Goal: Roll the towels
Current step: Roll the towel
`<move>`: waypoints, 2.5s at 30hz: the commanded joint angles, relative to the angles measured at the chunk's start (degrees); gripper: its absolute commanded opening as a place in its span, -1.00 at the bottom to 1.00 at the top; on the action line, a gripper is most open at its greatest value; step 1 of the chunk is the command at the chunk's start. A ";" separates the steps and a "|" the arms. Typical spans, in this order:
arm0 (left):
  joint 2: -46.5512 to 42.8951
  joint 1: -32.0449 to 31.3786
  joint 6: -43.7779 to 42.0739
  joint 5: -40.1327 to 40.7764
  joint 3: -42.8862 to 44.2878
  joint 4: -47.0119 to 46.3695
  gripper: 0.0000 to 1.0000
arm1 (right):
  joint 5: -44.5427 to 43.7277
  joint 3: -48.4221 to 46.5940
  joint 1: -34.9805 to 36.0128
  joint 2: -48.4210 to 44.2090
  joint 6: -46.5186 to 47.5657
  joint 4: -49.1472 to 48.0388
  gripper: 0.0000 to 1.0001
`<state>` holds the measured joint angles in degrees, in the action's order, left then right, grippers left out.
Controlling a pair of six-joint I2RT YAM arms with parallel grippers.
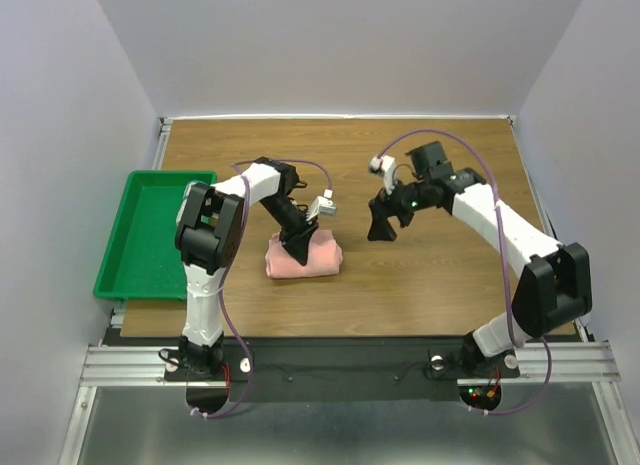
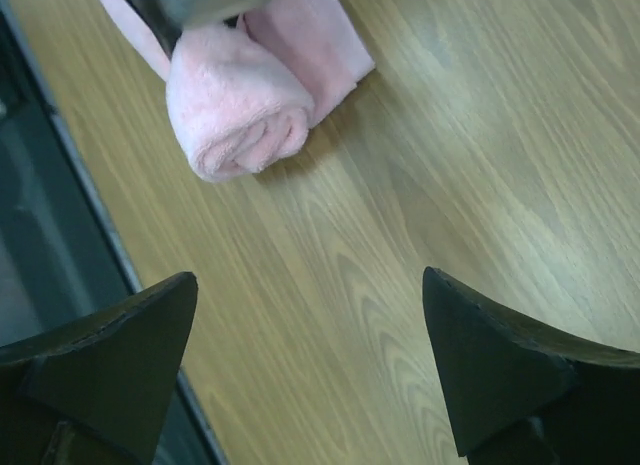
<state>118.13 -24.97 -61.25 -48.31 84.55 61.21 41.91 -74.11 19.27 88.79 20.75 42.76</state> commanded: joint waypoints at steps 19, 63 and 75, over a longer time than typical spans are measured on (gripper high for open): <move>13.53 0.62 -3.87 5.95 4.13 2.69 -0.60 | -30.75 8.63 35.93 8.41 26.27 -29.49 1.00; -57.81 -5.21 9.40 29.03 -33.21 -32.80 0.78 | 16.79 -6.04 15.89 34.16 6.23 0.83 -0.99; -54.86 -28.11 4.66 44.09 -45.26 -48.45 0.98 | 21.98 -10.71 13.96 40.93 7.28 4.26 -0.99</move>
<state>60.16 -50.15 -53.49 -9.41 41.21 21.47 69.69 -85.34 32.84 125.97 25.56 42.59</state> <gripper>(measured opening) 0.986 0.326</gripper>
